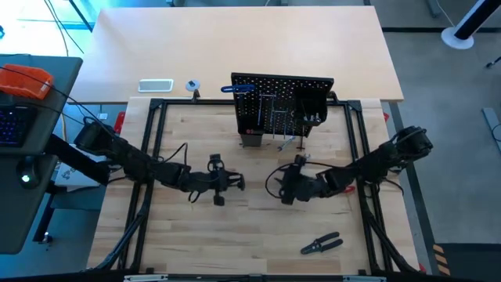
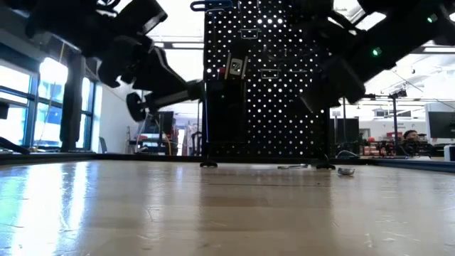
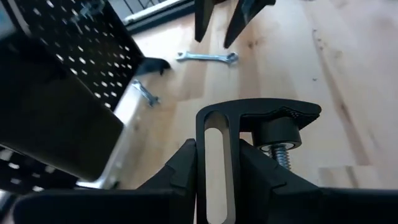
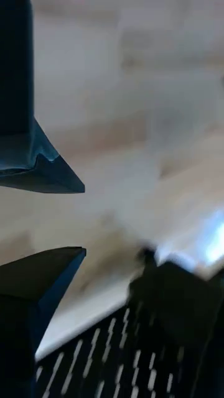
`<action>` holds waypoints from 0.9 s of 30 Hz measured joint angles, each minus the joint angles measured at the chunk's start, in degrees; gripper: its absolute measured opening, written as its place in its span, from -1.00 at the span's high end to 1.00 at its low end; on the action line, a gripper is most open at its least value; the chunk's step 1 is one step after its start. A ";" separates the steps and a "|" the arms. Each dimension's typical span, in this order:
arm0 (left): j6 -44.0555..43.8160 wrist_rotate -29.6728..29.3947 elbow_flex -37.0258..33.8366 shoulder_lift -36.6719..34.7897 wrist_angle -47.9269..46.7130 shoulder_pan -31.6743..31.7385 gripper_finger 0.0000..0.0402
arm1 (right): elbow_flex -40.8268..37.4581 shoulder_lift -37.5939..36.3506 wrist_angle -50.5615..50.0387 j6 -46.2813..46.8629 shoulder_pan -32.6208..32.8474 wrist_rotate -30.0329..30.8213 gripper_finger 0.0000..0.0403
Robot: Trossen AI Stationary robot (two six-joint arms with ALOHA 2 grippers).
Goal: Hang tools onto peg board
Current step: Hang the c-clamp on the pegboard
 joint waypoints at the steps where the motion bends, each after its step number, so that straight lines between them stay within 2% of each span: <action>1: 1.07 -0.68 0.53 -0.13 -0.60 0.00 0.67 | 0.00 -0.02 -1.77 0.56 0.40 2.67 0.27; 10: 12.01 -7.95 4.24 -5.31 -2.40 0.29 0.67 | 0.02 -5.39 -9.55 1.03 4.78 22.13 0.27; 12: 15.17 -9.47 4.96 -7.10 -1.61 0.84 0.67 | 0.02 -7.69 -12.07 1.77 5.31 24.32 0.27; 16: 21.83 -10.72 6.16 -9.50 3.08 2.79 0.67 | 0.02 -11.08 -14.96 3.96 5.29 24.59 0.27; 19: 25.02 -8.57 7.85 -9.76 6.67 4.63 0.67 | 0.02 -12.18 -12.99 2.53 5.29 23.63 0.27; 22: 26.03 -4.74 9.53 -9.05 8.38 6.13 0.67 | 0.02 -12.61 -6.94 -1.12 5.33 19.29 0.27; 27: 28.84 -2.56 12.20 -5.88 9.03 7.10 0.67 | 0.04 -13.54 6.01 -7.92 6.50 12.40 0.27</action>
